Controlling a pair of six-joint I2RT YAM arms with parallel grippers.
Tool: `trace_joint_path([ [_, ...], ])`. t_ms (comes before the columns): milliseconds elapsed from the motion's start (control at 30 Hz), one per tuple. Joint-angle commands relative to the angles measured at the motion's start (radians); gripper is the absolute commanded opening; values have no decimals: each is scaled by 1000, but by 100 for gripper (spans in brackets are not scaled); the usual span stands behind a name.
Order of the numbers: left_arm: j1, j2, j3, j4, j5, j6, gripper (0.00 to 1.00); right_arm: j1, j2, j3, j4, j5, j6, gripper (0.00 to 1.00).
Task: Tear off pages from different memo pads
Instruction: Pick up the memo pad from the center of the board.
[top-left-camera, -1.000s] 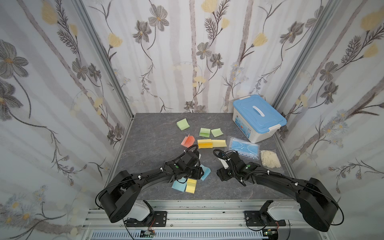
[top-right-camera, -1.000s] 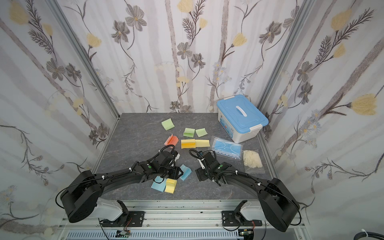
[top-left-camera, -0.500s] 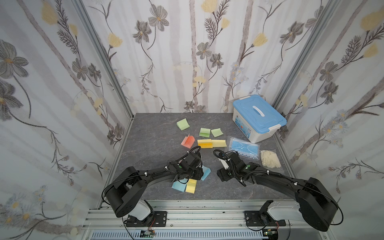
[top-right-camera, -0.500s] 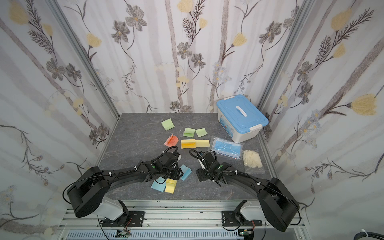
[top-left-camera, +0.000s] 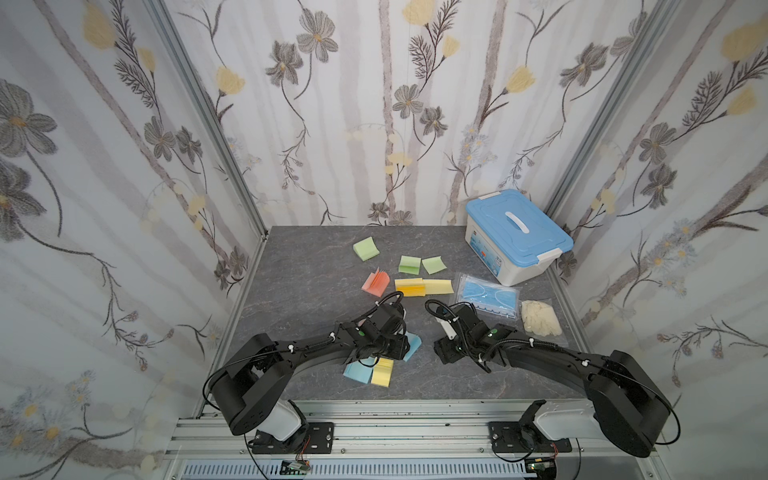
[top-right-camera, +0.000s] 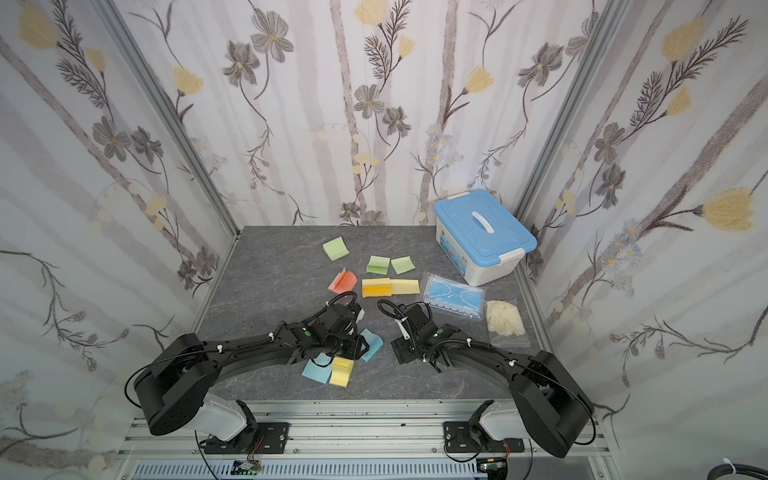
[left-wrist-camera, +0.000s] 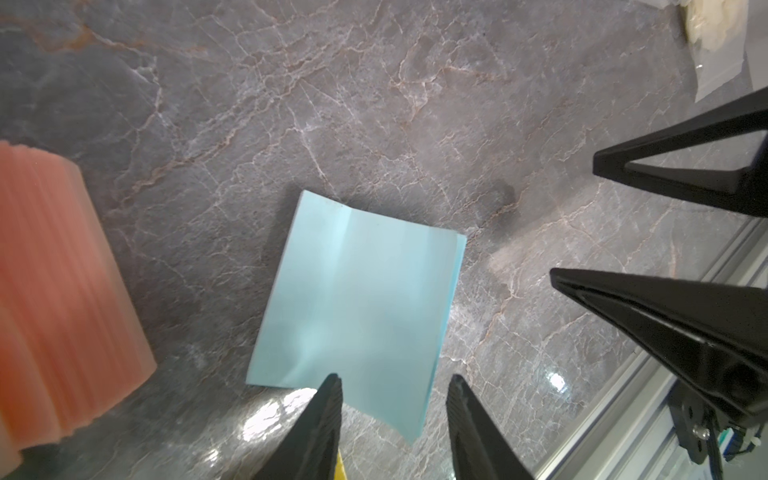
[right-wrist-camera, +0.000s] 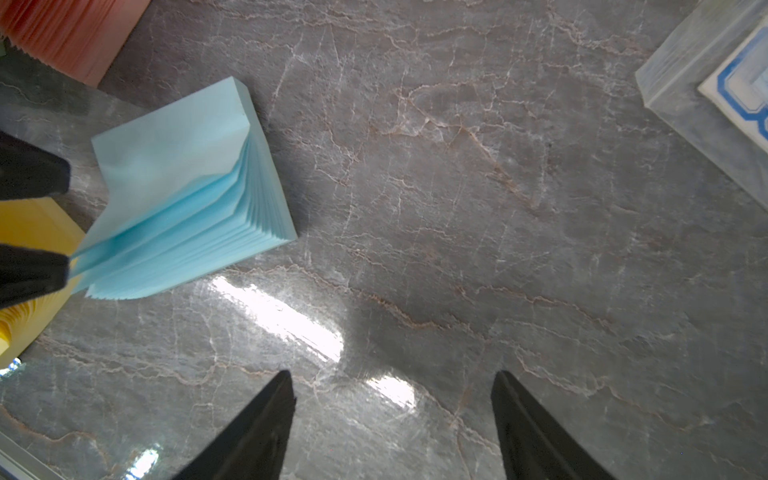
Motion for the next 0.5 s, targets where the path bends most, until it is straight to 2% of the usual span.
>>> trace_joint_path([
  [0, -1, 19, 10, 8, -6, 9, 45, 0, 2, 6, 29, -6, 9, 76],
  [267, -3, 27, 24, -29, -77, 11, 44, 0, 2, -1, 29, -3, 6, 76],
  [467, -4, 23, 25, -31, -68, 9, 44, 0, 12, 2, 29, -4, 1, 77],
])
